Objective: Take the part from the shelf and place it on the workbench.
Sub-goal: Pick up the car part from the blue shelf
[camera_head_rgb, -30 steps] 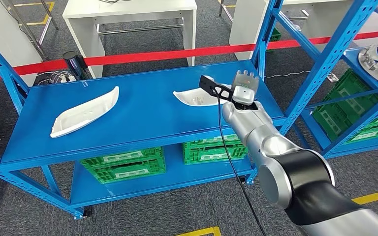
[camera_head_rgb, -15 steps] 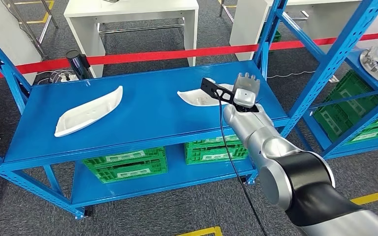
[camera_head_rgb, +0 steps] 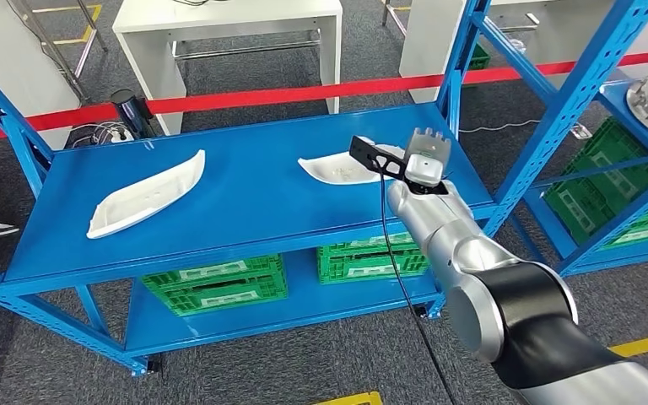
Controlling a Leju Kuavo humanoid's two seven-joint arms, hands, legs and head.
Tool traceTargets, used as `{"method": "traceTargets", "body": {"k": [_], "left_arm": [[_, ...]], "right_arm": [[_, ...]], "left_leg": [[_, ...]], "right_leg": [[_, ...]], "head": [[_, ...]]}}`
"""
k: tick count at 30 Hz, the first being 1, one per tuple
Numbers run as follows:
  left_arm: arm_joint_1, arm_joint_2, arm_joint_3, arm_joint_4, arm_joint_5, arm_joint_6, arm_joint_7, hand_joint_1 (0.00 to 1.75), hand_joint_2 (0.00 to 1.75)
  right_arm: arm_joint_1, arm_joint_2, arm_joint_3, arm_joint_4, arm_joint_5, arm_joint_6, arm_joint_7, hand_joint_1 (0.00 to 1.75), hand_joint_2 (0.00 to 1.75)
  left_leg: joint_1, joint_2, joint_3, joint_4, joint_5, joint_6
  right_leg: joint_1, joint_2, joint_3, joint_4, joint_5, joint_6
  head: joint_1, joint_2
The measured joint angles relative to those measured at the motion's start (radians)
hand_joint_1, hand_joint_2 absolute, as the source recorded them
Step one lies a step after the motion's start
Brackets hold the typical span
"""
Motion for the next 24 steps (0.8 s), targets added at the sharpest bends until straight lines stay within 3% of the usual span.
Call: {"method": "traceTargets", "body": {"k": [3,4,5,6,8,9,11,14,19,24], "left_arm": [[-0.002,0.000,0.000,-0.001,0.000,0.000,0.000,0.00,0.00],[-0.001,0.000,0.000,-0.001,0.000,0.000,0.001,0.00,0.00],[-0.001,0.000,0.000,-0.001,0.000,0.000,0.001,0.00,0.00],[0.000,0.000,0.000,-0.001,0.000,0.000,0.001,0.00,0.00],[0.000,0.000,-0.001,-0.001,0.000,0.000,-0.001,0.00,0.00],[-0.001,0.000,-0.001,-0.001,-0.001,0.000,-0.003,0.00,0.00],[-0.002,-0.001,-0.002,-0.001,-0.002,0.000,-0.005,0.00,0.00],[-0.002,-0.001,-0.002,-0.001,0.002,0.000,0.001,0.00,0.00],[-0.003,-0.002,-0.002,-0.001,0.003,0.000,0.004,0.00,0.00],[-0.001,-0.002,-0.002,-0.001,0.003,0.000,0.004,0.00,0.00]], "right_arm": [[0.000,0.000,0.000,0.000,0.001,0.000,-0.001,0.00,1.75],[0.002,0.000,0.000,0.000,0.001,0.000,-0.001,0.00,1.75],[0.004,0.000,0.000,0.000,0.001,0.000,0.000,0.00,1.75],[0.005,0.000,0.000,0.000,0.001,0.000,0.000,0.00,1.75],[0.005,0.000,0.000,0.000,0.001,0.001,0.000,0.00,1.75],[0.004,0.000,0.000,0.000,0.002,0.001,0.000,0.00,1.75],[0.001,0.000,-0.001,0.000,0.005,0.001,0.000,0.00,1.75],[0.000,0.000,-0.004,0.000,0.009,0.001,0.001,0.00,1.75],[-0.002,-0.001,-0.006,0.000,0.010,0.002,0.001,0.00,1.75],[-0.002,-0.001,-0.006,0.000,0.011,0.002,0.001,0.00,1.75]], "left_leg": [[0.013,0.007,-0.077,0.165,-0.078,-0.024],[0.019,0.009,-0.106,0.220,-0.094,-0.030],[0.023,0.011,-0.122,0.245,-0.092,-0.035],[0.026,0.013,-0.118,0.233,-0.071,-0.038],[0.030,0.018,-0.058,0.108,-0.001,-0.041],[0.028,0.021,-0.022,0.040,0.017,-0.039],[0.024,0.026,0.018,-0.029,0.022,-0.026],[0.021,0.023,0.027,-0.034,0.019,-0.006],[0.020,0.012,0.033,-0.038,0.016,0.001],[0.018,0.011,0.032,-0.037,0.012,0.008]], "right_leg": [[-0.007,-0.001,0.006,-0.005,0.001,-0.006],[-0.008,-0.001,0.006,-0.005,-0.001,-0.006],[-0.009,0.000,0.007,-0.005,-0.007,-0.005],[-0.010,0.000,0.009,-0.004,-0.013,-0.002],[-0.015,0.000,0.019,-0.001,-0.026,0.007],[-0.016,-0.001,0.024,0.001,-0.031,0.014],[-0.013,-0.002,0.031,0.002,-0.031,0.027],[-0.014,-0.002,0.035,-0.002,-0.029,0.041],[-0.012,-0.002,0.041,-0.001,-0.015,0.012],[-0.013,-0.002,0.051,-0.018,-0.023,0.003]], "head": [[-0.007,0.000],[-0.007,0.000],[-0.007,0.000],[-0.007,0.000],[-0.007,0.000],[-0.008,0.000],[-0.009,0.000],[-0.006,0.000],[0.000,0.000],[0.001,0.000]]}}
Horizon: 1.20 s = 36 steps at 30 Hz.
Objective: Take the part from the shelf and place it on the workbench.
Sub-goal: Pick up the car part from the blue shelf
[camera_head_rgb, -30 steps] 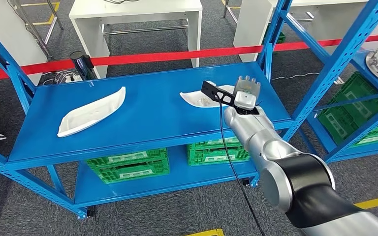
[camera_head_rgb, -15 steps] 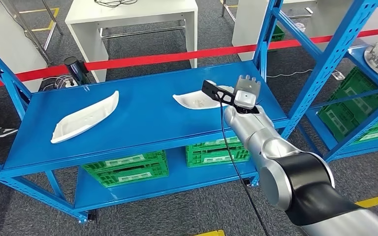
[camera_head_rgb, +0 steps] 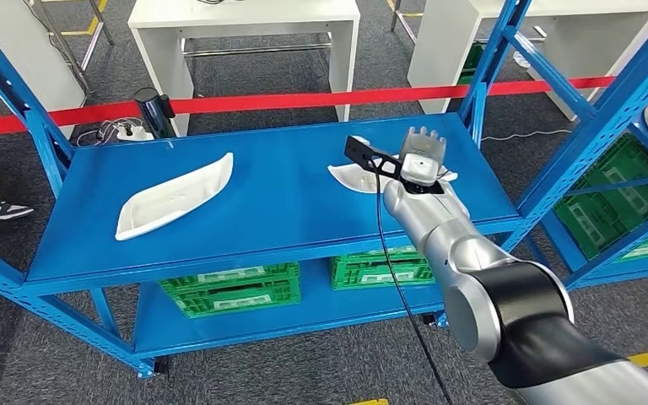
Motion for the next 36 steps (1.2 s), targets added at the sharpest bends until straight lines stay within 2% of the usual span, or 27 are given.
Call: {"method": "traceTargets", "body": {"k": [2,6,8,23,36], "left_arm": [[0.000,0.000,0.000,0.000,0.001,0.000,0.000,0.00,0.00],[0.000,0.000,0.000,0.000,0.001,0.000,0.001,0.00,0.00],[0.000,0.000,0.000,0.000,0.002,0.000,0.000,0.00,0.00],[0.000,0.000,0.000,0.000,0.002,0.000,0.002,0.00,0.00],[0.000,0.000,0.000,0.000,0.002,0.000,0.008,0.00,0.00]], "right_arm": [[0.000,0.000,0.000,0.000,0.001,0.000,0.000,0.00,1.75],[0.001,0.000,0.000,0.000,0.001,0.000,0.000,0.00,1.75],[0.001,0.000,0.000,0.000,0.001,0.000,0.000,0.00,1.75],[0.020,-0.004,-0.019,0.000,-0.012,-0.002,0.006,0.00,1.75],[0.108,-0.007,-0.077,0.000,-0.022,-0.024,0.004,0.00,1.75]], "left_leg": [[-0.001,0.001,0.000,0.001,-0.001,0.001],[-0.002,0.002,0.000,0.001,-0.001,0.002],[-0.002,0.002,0.001,0.000,-0.001,0.002],[0.001,0.002,0.006,-0.007,0.003,-0.002],[0.001,0.002,0.007,-0.007,0.003,-0.002]], "right_leg": [[-0.001,0.000,0.003,-0.006,-0.004,0.003],[-0.003,0.000,0.007,-0.012,-0.004,0.037],[-0.003,0.000,0.007,-0.013,-0.004,0.043],[-0.001,0.001,0.007,-0.011,-0.005,0.042],[-0.001,0.001,0.007,-0.011,-0.005,0.042]], "head": [[0.000,0.000],[0.000,0.000],[0.000,0.000],[0.000,0.000],[0.000,0.000]]}}
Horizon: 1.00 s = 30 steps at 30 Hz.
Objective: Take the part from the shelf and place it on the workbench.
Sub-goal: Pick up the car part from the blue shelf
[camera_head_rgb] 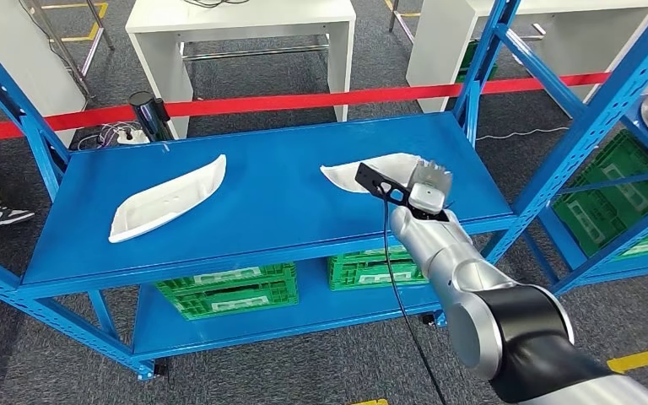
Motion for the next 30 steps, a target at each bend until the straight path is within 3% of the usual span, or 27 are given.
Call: {"method": "traceTargets", "body": {"k": [21,30], "left_arm": [[0.004,0.000,0.000,0.000,0.007,0.000,-0.005,0.00,0.00],[0.005,0.002,-0.001,0.000,0.002,0.000,-0.011,0.00,0.00]], "right_arm": [[0.012,0.000,-0.008,0.000,0.021,0.006,0.002,0.00,1.75],[0.011,-0.001,-0.009,0.000,0.029,0.006,0.000,0.00,1.75]], "left_leg": [[-0.001,0.000,0.000,0.000,-0.001,0.000],[-0.009,0.000,0.004,-0.003,-0.003,0.016]], "right_leg": [[0.000,0.000,0.000,-0.001,0.000,0.000],[-0.009,0.000,0.004,-0.006,-0.001,0.019]], "head": [[0.000,0.000],[0.000,0.000]]}}
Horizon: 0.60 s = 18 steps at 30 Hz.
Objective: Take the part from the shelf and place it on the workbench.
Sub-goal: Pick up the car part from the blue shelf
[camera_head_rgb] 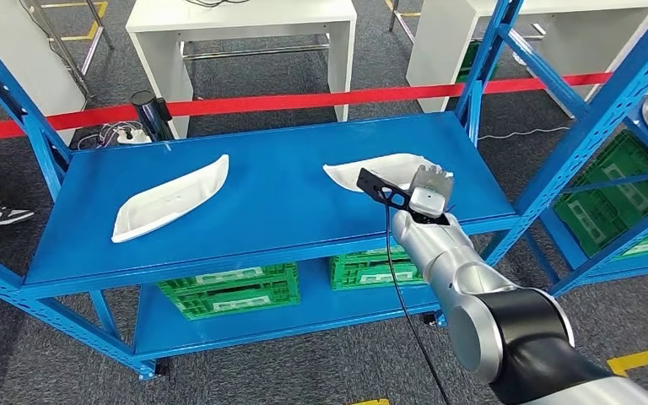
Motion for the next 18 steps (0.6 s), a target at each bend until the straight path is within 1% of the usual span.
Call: {"method": "traceTargets", "body": {"k": [1,2,3,4,5,6,7,8,9,10,11,12,14,16,17,18], "left_arm": [[0.000,0.000,0.000,0.000,0.003,0.000,0.002,0.00,0.00],[0.000,0.000,0.000,0.000,0.007,0.000,0.004,0.00,0.00],[0.000,0.000,0.000,0.000,0.010,0.000,0.005,0.00,0.00],[0.000,0.000,0.000,0.000,0.012,0.000,0.006,0.00,0.00],[0.000,0.000,0.000,0.000,0.013,0.000,0.006,0.00,0.00],[0.001,0.000,0.000,0.000,0.013,0.000,0.006,0.00,0.00],[0.002,0.000,0.000,0.000,0.013,0.000,0.006,0.00,0.00],[0.003,0.000,0.000,0.000,0.013,0.000,0.006,0.00,0.00],[0.004,0.000,0.000,0.000,0.013,0.000,0.006,0.00,0.00],[0.003,-0.001,0.000,0.000,0.013,0.000,0.007,0.00,0.00],[0.002,-0.001,0.000,0.000,0.013,0.000,0.008,0.00,0.00],[0.002,-0.001,0.000,0.000,0.013,0.000,0.009,0.00,0.00],[0.000,-0.001,0.000,0.000,0.013,0.000,0.012,0.00,0.00],[-0.001,0.000,0.000,0.000,0.013,0.000,0.014,0.00,0.00],[-0.002,0.000,0.000,0.000,0.013,0.000,0.015,0.00,0.00],[-0.003,0.000,0.000,0.000,0.013,0.000,0.016,0.00,0.00]], "right_arm": [[-0.001,-0.001,-0.001,0.000,0.001,0.000,0.000,0.00,1.75],[-0.002,-0.002,-0.002,0.000,0.002,0.000,-0.001,0.00,1.75],[-0.002,-0.003,-0.004,0.000,0.003,0.000,-0.001,0.00,1.75],[0.000,-0.004,-0.005,0.000,0.004,0.000,-0.001,0.00,1.75],[0.003,-0.006,-0.006,0.001,0.005,0.000,0.000,0.00,1.75],[0.007,-0.007,-0.006,0.001,0.006,0.000,0.000,0.00,1.75],[0.011,-0.007,-0.007,0.001,0.007,0.000,0.000,0.00,1.75],[0.013,-0.007,-0.008,0.002,0.008,0.000,0.000,0.00,1.75],[0.012,-0.008,-0.008,0.002,0.008,0.000,0.000,0.00,1.75],[0.010,-0.008,-0.008,0.002,0.009,0.000,0.000,0.00,1.75],[0.008,-0.008,-0.009,0.002,0.009,0.000,0.000,0.00,1.75],[0.005,-0.008,-0.009,0.002,0.010,0.000,-0.001,0.00,1.75],[0.000,-0.008,-0.009,0.002,0.010,-0.001,-0.001,0.00,1.75],[-0.004,-0.008,-0.010,0.002,0.011,0.000,-0.001,0.00,1.75],[-0.005,-0.008,-0.011,0.002,0.011,0.000,-0.001,0.00,1.75],[-0.005,-0.007,-0.011,0.002,0.011,0.000,-0.001,0.00,1.75]], "left_leg": [[0.003,0.000,0.004,-0.005,0.002,0.004],[0.005,0.001,0.008,-0.009,0.003,0.008],[0.006,0.001,0.012,-0.012,0.003,0.012],[0.005,0.001,0.012,-0.011,0.002,0.014],[0.004,0.001,0.013,-0.010,-0.001,0.017],[0.003,0.000,0.014,-0.008,-0.004,0.018],[0.001,-0.002,0.015,-0.005,-0.008,0.017],[0.001,-0.003,0.018,-0.002,-0.013,0.015],[0.001,-0.004,0.022,0.003,-0.019,0.012],[0.000,-0.005,0.025,0.008,-0.026,0.007],[-0.002,-0.006,0.025,0.014,-0.033,0.001],[-0.002,-0.006,0.025,0.017,-0.038,-0.005],[-0.002,-0.006,0.025,0.017,-0.043,-0.017],[0.001,-0.004,0.026,0.020,-0.051,-0.030],[0.002,-0.003,0.016,0.043,-0.065,-0.037],[0.004,-0.002,-0.007,0.088,-0.086,-0.045]], "right_leg": [[0.000,0.000,-0.006,0.014,-0.008,0.001],[0.001,0.000,-0.023,0.048,-0.024,0.001],[0.002,0.001,-0.052,0.104,-0.048,-0.001],[0.005,0.001,-0.095,0.179,-0.075,-0.003],[0.007,0.002,-0.139,0.252,-0.096,-0.005],[0.008,0.002,-0.174,0.302,-0.101,-0.007],[0.010,0.002,-0.193,0.316,-0.086,-0.010],[0.011,0.002,-0.190,0.286,-0.052,-0.014],[0.011,0.002,-0.169,0.223,-0.006,-0.018],[0.013,0.002,-0.142,0.157,0.027,-0.023],[0.015,0.003,-0.118,0.100,0.047,-0.028],[0.017,0.003,-0.103,0.065,0.055,-0.032],[0.022,0.005,-0.095,0.050,0.045,-0.041],[0.019,0.006,-0.085,0.044,0.043,-0.052],[0.017,0.005,-0.078,0.040,0.042,-0.057],[0.015,0.005,-0.072,0.036,0.041,-0.061]], "head": [[0.000,0.000],[0.001,0.000],[0.002,0.000],[0.002,0.000],[0.003,0.000],[0.003,0.000],[0.003,0.000],[0.003,0.000],[0.003,0.000],[0.002,0.000],[0.003,0.000],[0.003,0.000],[0.004,0.000],[0.004,0.000],[0.002,0.000],[0.001,0.000]]}}
